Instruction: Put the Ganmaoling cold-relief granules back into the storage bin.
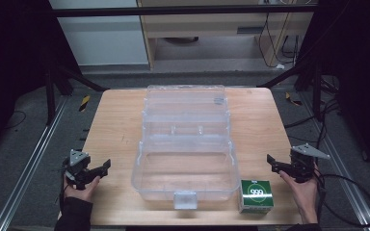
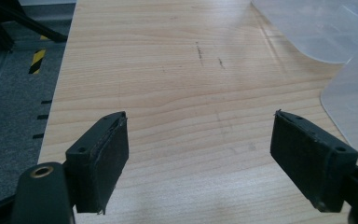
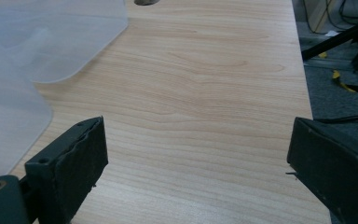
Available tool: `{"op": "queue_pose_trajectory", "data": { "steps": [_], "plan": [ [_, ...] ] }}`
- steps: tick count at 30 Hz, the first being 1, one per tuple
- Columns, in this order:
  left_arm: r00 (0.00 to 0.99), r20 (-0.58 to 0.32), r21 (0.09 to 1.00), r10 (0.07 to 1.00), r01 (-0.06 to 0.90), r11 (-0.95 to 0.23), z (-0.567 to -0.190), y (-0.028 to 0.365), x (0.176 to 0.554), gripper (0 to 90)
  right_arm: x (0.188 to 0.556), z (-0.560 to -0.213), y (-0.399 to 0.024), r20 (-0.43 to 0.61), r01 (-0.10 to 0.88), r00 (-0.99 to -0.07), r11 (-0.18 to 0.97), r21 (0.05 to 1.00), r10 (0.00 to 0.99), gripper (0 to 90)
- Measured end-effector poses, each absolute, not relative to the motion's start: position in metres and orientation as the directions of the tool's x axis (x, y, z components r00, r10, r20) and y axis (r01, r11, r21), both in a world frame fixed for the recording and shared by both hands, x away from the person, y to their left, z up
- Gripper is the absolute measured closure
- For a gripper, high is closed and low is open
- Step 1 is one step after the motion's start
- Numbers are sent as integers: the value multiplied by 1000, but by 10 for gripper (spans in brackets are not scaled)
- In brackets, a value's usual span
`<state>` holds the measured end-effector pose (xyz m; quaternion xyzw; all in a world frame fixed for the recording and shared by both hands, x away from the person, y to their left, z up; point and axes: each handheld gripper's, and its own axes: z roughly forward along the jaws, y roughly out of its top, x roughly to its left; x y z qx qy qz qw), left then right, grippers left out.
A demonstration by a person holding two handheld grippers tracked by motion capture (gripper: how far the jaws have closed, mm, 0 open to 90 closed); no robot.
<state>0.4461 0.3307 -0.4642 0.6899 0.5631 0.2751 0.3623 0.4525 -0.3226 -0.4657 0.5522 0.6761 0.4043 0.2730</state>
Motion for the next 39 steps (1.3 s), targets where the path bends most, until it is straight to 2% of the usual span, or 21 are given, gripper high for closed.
{"op": "queue_pose_trajectory", "data": {
  "steps": [4,9,15,22,31,39],
  "plan": [
    [222,-21,804,975,583,-116,-464,327,446,190,451,-463,-323,98,553,-287,81,829,953,56],
    [220,2,799,975,586,-135,-464,324,445,198,449,-451,-316,89,539,-335,113,835,938,88],
    [217,13,786,976,601,-144,-467,323,446,198,446,-433,-308,32,503,-380,178,846,925,122],
    [213,12,784,977,605,-141,-468,323,447,198,443,-404,-303,8,458,-433,213,863,901,123],
    [214,15,777,977,612,-146,-470,323,447,197,435,-371,-294,-60,433,-550,346,832,833,97],
    [216,23,773,976,616,-154,-470,322,448,197,429,-359,-285,-114,418,-646,475,774,755,67]
  ]
}}
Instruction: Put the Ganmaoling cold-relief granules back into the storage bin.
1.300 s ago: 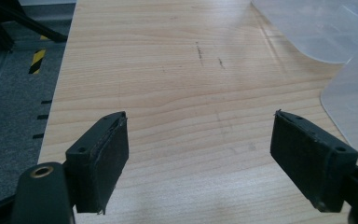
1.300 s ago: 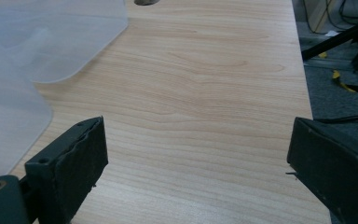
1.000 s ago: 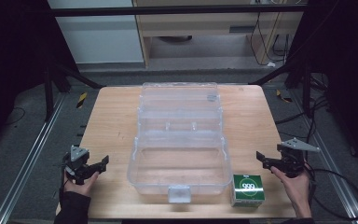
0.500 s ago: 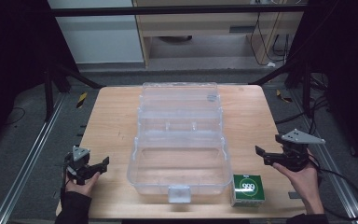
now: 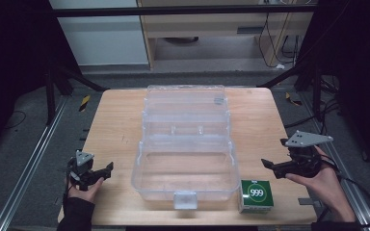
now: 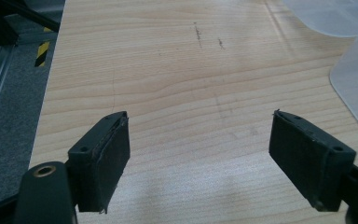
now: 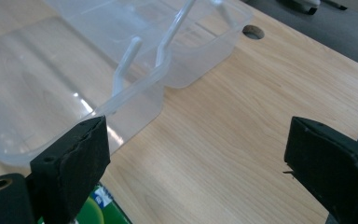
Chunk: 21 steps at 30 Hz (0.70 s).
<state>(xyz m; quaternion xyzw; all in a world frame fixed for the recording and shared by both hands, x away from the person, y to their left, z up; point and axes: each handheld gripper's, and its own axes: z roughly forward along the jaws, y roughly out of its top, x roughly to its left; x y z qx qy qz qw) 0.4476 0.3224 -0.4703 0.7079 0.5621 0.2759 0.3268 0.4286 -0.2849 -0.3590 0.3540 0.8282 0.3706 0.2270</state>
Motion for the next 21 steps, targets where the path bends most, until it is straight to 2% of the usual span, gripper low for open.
{"op": "queue_pose_trajectory", "data": {
  "steps": [12,21],
  "plan": [
    [218,36,767,975,619,-167,-471,322,448,196,417,-362,-269,-142,405,-761,634,659,633,45],
    [218,38,767,975,620,-169,-471,322,448,196,408,-362,-259,-137,385,-806,685,619,576,36]
  ]
}}
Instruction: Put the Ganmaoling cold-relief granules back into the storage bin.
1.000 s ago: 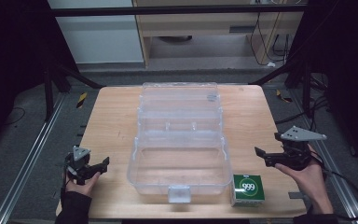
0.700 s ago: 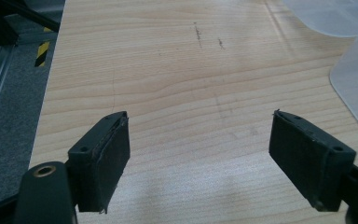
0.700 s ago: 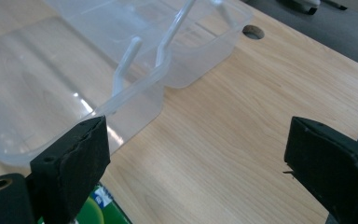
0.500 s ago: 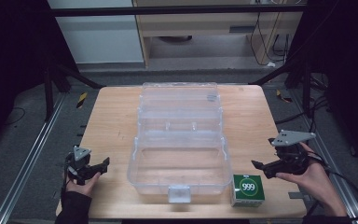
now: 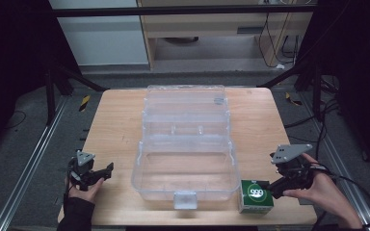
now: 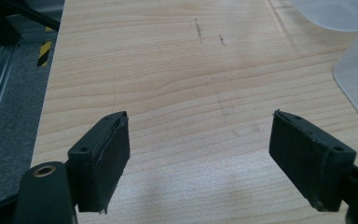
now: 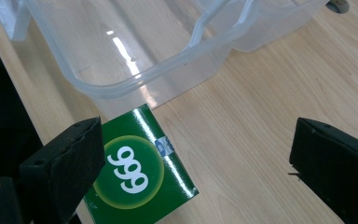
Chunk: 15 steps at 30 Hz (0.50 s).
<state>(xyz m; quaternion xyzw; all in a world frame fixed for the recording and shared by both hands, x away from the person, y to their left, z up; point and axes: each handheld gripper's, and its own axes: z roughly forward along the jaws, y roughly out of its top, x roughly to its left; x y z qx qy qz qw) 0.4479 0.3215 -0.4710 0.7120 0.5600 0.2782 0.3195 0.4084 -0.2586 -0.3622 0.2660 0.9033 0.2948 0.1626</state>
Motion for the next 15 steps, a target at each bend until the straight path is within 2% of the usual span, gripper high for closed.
{"op": "queue_pose_trajectory", "data": {
  "steps": [15],
  "plan": [
    [220,41,764,975,622,-172,-471,321,448,196,407,-376,-247,-136,367,-845,746,556,517,32]
  ]
}}
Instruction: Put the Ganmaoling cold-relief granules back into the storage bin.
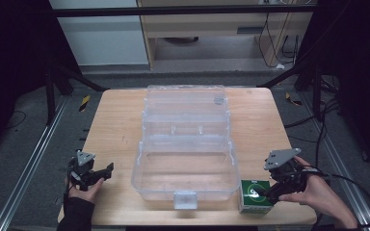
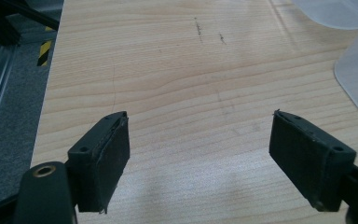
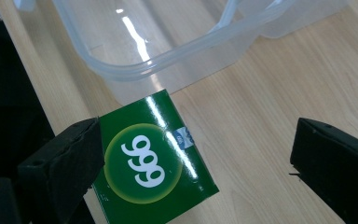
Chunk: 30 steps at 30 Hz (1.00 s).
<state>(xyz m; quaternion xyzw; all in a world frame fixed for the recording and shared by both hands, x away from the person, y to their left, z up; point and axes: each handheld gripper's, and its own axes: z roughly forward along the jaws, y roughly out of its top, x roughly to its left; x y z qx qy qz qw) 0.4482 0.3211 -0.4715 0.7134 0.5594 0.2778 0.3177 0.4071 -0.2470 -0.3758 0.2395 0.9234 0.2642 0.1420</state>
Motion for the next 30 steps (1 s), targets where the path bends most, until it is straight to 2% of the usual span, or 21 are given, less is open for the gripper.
{"op": "queue_pose_trajectory", "data": {
  "steps": [17,30],
  "plan": [
    [222,44,761,974,624,-176,-472,321,449,196,399,-398,-230,-122,332,-900,839,430,419,12],
    [224,43,761,974,624,-177,-472,321,449,196,400,-410,-219,-121,289,-927,882,373,355,12]
  ]
}}
